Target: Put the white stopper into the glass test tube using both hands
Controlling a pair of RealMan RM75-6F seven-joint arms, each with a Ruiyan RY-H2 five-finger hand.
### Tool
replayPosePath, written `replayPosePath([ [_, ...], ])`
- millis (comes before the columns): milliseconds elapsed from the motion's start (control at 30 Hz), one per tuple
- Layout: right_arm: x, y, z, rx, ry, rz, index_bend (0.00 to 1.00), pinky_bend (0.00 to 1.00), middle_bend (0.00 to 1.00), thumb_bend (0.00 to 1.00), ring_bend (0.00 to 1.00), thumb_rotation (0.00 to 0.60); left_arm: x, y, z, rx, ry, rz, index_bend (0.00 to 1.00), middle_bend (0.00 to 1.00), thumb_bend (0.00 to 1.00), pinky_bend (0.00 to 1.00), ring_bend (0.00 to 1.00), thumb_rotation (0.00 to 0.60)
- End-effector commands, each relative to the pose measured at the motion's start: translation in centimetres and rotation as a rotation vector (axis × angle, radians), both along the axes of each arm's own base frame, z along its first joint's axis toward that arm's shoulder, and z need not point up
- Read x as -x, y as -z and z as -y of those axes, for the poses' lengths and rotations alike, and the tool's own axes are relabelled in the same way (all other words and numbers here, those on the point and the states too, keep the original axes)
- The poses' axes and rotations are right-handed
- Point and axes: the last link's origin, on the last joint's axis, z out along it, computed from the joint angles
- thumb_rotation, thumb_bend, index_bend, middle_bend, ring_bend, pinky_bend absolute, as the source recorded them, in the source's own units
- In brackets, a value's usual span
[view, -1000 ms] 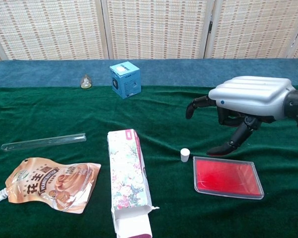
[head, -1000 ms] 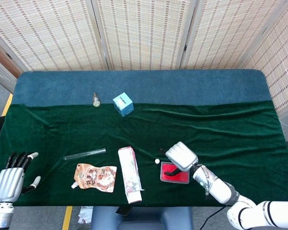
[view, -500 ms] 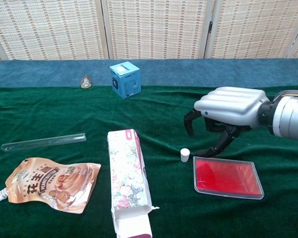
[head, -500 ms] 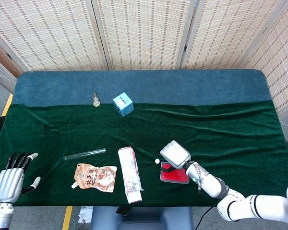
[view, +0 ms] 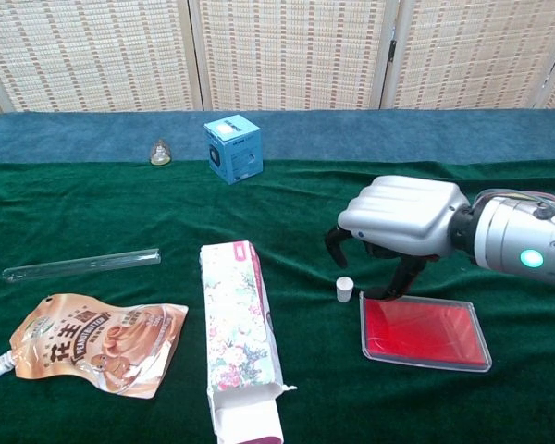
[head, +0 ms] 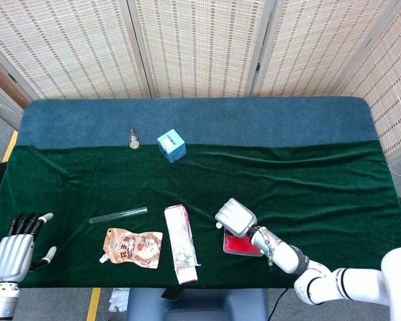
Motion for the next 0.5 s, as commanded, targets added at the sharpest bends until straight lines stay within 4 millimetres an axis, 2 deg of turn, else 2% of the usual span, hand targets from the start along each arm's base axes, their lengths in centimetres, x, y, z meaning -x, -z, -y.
replayPosePath([
  [33, -0.1, 0.2, 0.0, 0.004, -0.009, -0.003, 0.41, 1.00, 1.00, 0.36, 1.00, 0.511, 0.1, 0.0, 0.0, 0.000, -0.005, 0.001, 0.20, 0.21, 0.34, 0.00, 0.13, 0.600],
  [500, -0.3, 1.4, 0.2, -0.005, -0.017, -0.014, 0.41, 1.00, 1.00, 0.42, 1.00, 0.511, 0.5, 0.0, 0.1, 0.004, -0.015, 0.007, 0.20, 0.21, 0.34, 0.00, 0.13, 0.600],
])
